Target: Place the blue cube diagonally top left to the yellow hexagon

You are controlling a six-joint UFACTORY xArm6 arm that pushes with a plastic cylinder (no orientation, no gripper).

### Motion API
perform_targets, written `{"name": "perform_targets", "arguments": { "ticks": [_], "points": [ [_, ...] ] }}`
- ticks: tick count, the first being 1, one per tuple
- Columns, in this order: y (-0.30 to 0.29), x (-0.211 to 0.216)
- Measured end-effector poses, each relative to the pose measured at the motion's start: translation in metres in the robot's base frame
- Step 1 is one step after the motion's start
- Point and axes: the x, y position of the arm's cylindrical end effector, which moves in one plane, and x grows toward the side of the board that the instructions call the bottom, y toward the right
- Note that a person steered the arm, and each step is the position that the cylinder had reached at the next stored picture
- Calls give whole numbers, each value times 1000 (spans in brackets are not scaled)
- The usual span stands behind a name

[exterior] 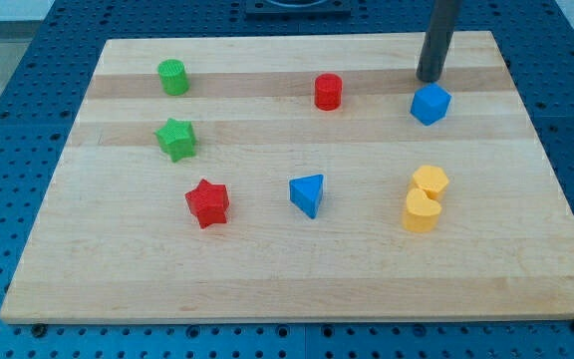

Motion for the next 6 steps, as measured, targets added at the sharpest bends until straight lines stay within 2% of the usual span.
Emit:
{"name": "perform_targets", "arguments": {
  "ticks": [1,2,3,5,6],
  "points": [
    [21,24],
    [21,24],
    [2,38],
    [-73,115],
    [-75,121]
  ]
}}
